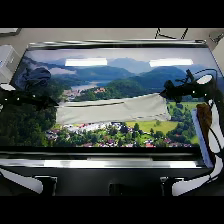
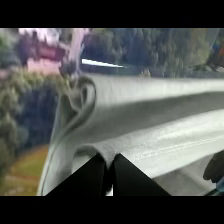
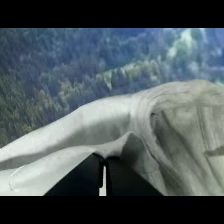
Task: Fold the clothes and pants, and hang the long-sleeved shirts on hangers.
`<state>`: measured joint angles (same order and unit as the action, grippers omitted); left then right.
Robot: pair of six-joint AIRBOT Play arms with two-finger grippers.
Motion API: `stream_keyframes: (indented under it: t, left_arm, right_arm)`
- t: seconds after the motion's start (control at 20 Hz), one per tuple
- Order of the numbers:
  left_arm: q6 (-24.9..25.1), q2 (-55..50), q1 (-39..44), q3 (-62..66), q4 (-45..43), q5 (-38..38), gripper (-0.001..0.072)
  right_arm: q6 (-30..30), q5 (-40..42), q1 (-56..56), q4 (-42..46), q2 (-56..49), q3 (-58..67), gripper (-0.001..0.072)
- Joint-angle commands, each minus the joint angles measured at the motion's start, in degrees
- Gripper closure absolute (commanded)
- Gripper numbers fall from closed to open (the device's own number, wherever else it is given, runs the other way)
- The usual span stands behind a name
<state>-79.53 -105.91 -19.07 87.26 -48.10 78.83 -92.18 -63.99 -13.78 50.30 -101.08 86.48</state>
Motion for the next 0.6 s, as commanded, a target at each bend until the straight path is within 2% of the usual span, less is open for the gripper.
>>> stream_keyframes:
  t: [0.0,0.05,0.1,0.15,0.2,0.25,0.3,0.35,0.45,0.55]
  left_arm:
    - [-0.7,-6.1,1.8,4.4,0.2,-0.5,0.0675]
    - [-1.1,-6.5,1.8,4.4,0.2,-0.4,0.0591]
    - [-1.1,-6.4,1.5,4.5,0.2,-0.1,0.0411]
    - [-1.1,-6.2,0.9,5.1,0.2,1.4,0.0174]
    - [-1.0,-6.0,-0.1,6.3,0.1,4.3,0.0088]
    - [-1.1,-5.7,-1.3,7.6,0.1,6.8,0.0088]
    - [-1.1,-5.1,-2.8,8.9,0.1,9.4,0.007]
    - [-1.1,-4.4,-4.3,10.0,0.1,11.3,0.003]
    - [-2.8,-2.4,-6.8,11.1,0.1,13.8,0.003]
    - [-3.6,0.5,-8.1,11.1,0.1,14.8,0.003]
  right_arm:
    - [-0.6,-1.1,0.1,-3.2,-5.1,1.2,0.0663]
    - [-0.6,-1.7,0.1,-3.2,-5.4,1.2,0.0663]
    - [-0.6,-2.1,0.0,-3.3,-5.3,1.3,0.0654]
    - [-0.6,-2.8,-0.3,-3.2,-4.9,1.8,0.0556]
    - [0.2,-5.3,-1.2,-3.2,-4.5,2.9,0.0337]
    - [3.0,-8.7,-2.7,-2.9,-4.0,4.5,0.0095]
    - [4.5,-12.4,-5.0,-1.6,-3.6,5.8,0.0016]
    - [3.9,-14.8,-7.6,-0.1,-3.3,6.0,0.0009]
    - [1.4,-20.7,-12.5,5.4,-4.3,6.0,0.0008]
    - [1.4,-23.5,-14.7,7.6,-6.4,5.1,0.0002]
